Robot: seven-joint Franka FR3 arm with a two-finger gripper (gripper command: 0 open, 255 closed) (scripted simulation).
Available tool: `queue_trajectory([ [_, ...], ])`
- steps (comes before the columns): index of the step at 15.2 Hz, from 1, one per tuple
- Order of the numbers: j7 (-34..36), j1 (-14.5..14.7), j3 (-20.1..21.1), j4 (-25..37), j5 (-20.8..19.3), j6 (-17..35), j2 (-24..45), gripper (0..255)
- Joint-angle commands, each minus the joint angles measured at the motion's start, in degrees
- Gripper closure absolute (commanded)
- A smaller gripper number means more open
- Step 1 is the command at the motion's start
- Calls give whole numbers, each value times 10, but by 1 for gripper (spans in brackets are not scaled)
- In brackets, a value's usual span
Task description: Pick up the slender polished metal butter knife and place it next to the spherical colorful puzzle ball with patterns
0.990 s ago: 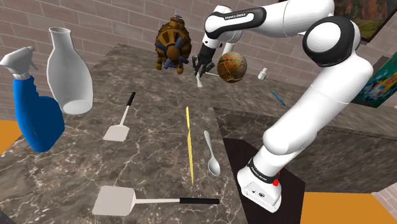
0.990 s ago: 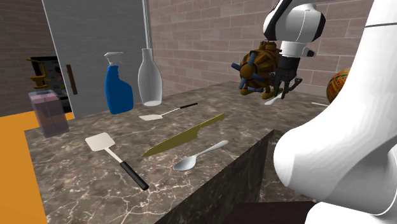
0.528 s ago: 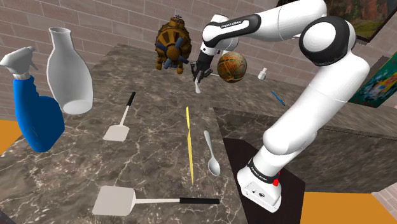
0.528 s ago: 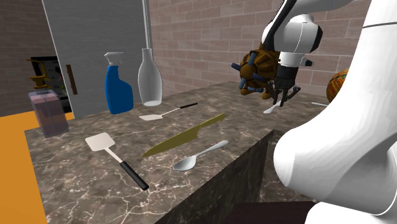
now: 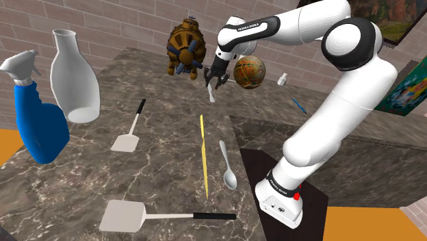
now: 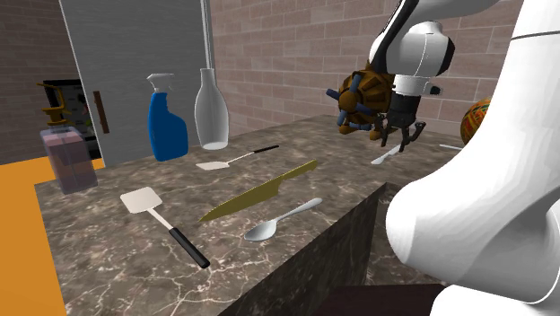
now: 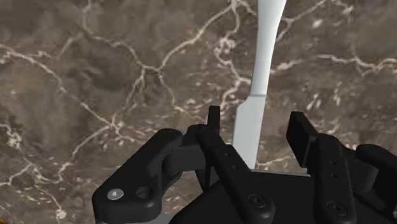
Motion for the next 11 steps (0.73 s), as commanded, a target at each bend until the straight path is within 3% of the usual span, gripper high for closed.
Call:
queue_trajectory([
  [1,0,0,0,0,0,0,0,0],
  [5,0,0,0,0,0,0,0,0],
  [9,0,-3,-3,44,0,-70,-26,0],
  [11,0,-3,-3,44,0,-70,-26,0],
])
